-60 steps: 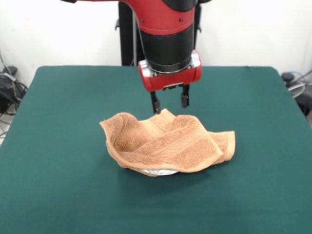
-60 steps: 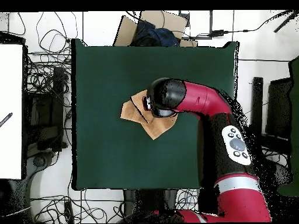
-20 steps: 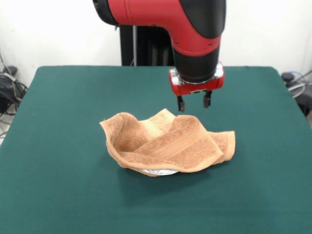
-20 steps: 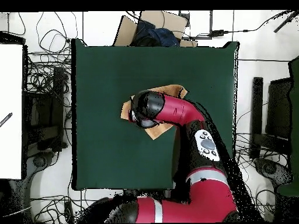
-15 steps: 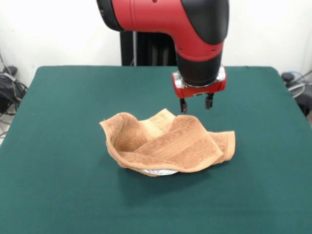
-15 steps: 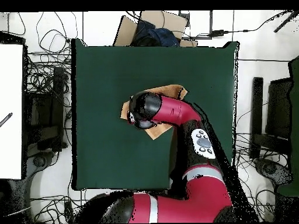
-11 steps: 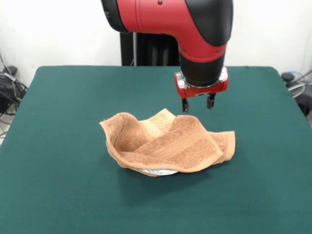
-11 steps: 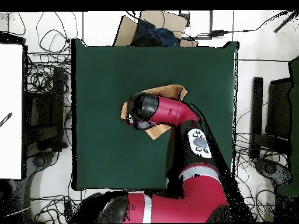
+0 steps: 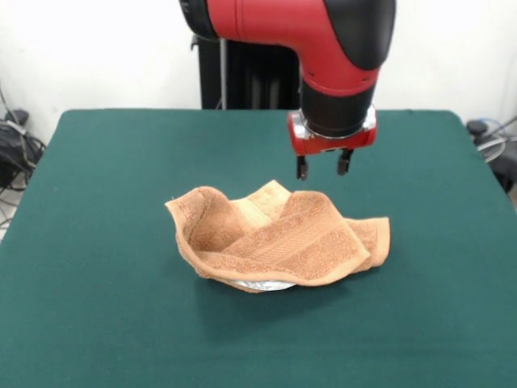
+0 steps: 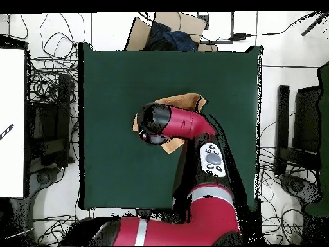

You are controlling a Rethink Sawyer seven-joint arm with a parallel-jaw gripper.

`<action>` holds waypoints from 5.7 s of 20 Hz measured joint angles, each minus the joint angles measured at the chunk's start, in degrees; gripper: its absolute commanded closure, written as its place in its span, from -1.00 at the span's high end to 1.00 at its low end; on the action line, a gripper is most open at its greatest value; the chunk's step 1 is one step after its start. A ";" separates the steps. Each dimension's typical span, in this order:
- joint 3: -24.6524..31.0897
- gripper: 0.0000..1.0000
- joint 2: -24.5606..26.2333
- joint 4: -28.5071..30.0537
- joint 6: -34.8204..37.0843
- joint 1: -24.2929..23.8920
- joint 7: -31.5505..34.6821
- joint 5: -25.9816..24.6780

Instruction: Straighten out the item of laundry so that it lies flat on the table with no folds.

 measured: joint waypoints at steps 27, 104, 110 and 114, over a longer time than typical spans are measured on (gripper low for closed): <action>-0.54 1.00 3.61 -12.07 5.65 1.36 0.00 -0.13; -0.54 1.00 11.05 -19.40 11.11 5.86 0.00 2.90; -0.54 1.00 11.12 -19.27 11.11 5.81 0.00 4.16; -0.55 1.00 11.48 -19.75 11.10 5.82 0.00 4.11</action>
